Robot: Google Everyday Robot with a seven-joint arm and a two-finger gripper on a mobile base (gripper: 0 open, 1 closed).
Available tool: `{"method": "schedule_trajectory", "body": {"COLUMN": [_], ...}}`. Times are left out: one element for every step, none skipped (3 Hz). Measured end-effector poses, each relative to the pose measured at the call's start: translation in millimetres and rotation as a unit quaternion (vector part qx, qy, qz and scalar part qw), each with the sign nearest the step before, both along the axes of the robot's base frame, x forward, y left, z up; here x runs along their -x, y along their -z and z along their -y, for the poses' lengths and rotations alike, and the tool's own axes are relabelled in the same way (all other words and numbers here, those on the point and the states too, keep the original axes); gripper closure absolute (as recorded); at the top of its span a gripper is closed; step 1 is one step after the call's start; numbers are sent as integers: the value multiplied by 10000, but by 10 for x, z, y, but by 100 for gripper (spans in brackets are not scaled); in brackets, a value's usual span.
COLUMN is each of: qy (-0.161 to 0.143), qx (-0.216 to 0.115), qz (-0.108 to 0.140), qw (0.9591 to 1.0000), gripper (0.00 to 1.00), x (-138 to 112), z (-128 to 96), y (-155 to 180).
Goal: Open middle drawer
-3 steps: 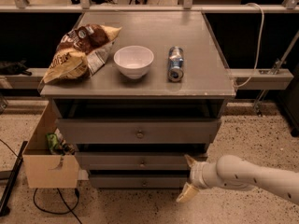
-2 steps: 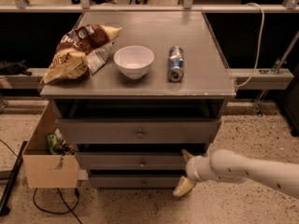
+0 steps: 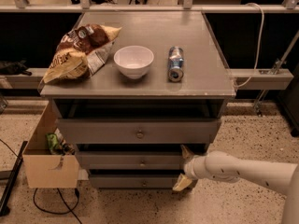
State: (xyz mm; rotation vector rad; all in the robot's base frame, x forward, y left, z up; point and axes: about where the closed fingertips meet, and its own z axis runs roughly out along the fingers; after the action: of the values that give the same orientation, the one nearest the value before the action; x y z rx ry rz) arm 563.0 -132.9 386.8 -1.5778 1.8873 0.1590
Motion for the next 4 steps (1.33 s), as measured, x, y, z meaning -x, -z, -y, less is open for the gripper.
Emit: {"method": "schedule_trajectory", "body": {"qy": [-49, -56, -12, -65], "qx": [97, 102, 72, 177], "qz": [74, 81, 179, 657], "qw": [9999, 9999, 9998, 9977], "gripper": [0, 0, 0, 0], "x": [-70, -78, -99, -196], "z": [-72, -83, -51, -117], "y": [-27, -28, -88, -434]}}
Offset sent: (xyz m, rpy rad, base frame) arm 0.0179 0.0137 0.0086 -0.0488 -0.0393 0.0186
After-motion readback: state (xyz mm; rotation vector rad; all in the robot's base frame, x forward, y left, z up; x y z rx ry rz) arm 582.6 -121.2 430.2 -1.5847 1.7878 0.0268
